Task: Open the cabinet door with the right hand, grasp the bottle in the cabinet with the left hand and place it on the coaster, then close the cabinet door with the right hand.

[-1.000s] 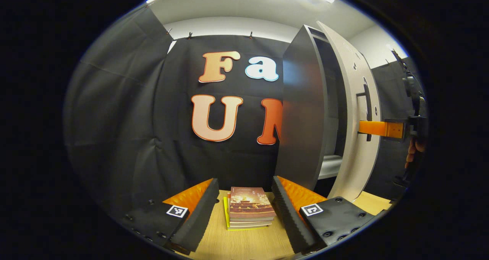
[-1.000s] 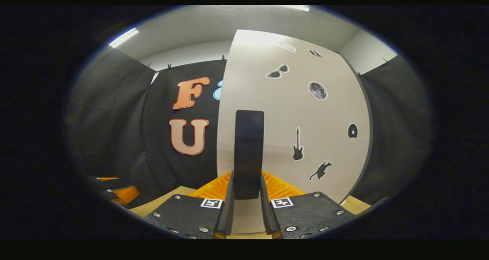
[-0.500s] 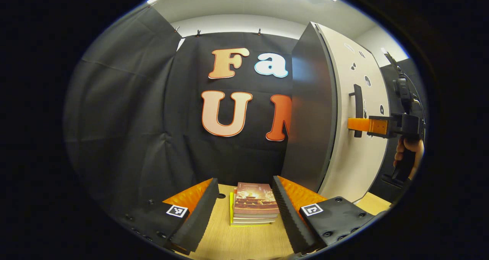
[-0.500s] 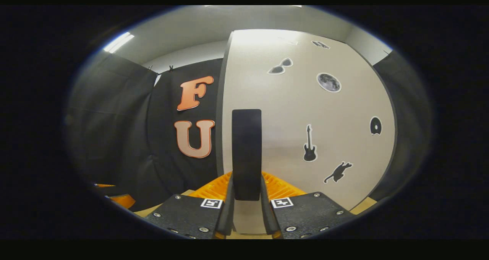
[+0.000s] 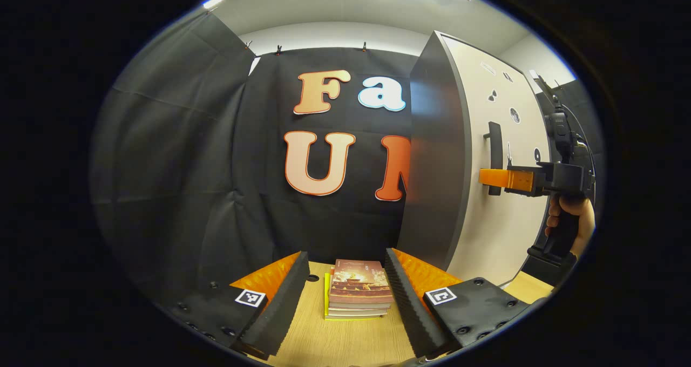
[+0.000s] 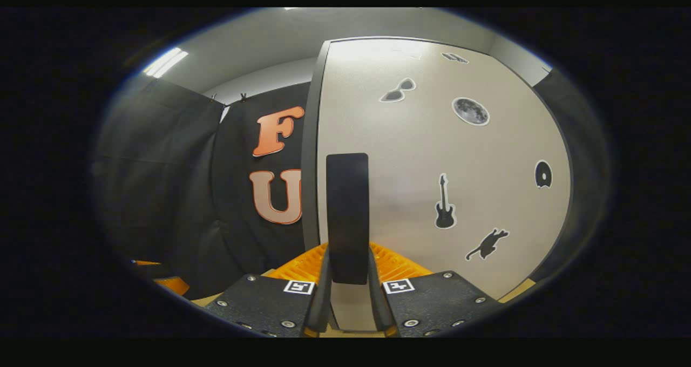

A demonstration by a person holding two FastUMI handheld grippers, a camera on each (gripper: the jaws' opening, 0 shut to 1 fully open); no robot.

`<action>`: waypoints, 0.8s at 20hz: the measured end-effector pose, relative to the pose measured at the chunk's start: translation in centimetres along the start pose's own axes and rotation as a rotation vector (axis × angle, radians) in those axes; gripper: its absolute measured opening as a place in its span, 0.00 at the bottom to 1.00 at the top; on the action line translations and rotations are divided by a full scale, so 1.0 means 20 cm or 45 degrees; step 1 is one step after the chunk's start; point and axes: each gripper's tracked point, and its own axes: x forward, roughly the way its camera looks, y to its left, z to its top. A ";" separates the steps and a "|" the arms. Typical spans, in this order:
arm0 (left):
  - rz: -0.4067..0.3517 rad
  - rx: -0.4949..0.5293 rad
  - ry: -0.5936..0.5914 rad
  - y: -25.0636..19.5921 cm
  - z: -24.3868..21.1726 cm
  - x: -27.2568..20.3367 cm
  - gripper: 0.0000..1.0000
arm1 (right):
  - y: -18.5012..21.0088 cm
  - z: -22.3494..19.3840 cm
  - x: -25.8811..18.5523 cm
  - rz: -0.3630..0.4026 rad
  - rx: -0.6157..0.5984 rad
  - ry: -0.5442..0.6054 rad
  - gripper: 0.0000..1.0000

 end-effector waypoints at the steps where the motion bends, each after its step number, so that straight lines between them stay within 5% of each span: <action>1: -0.004 0.000 -0.002 -0.01 0.00 0.00 0.92 | 0.00 0.00 0.00 0.007 0.009 0.002 0.35; 9: -0.011 0.008 -0.028 -0.12 0.05 -0.05 0.92 | -0.03 0.09 -0.22 0.047 -0.004 -0.048 0.53; 16: 0.010 0.017 -0.040 -0.27 0.07 -0.19 0.92 | -0.19 0.02 -0.59 -0.007 -0.107 -0.029 0.60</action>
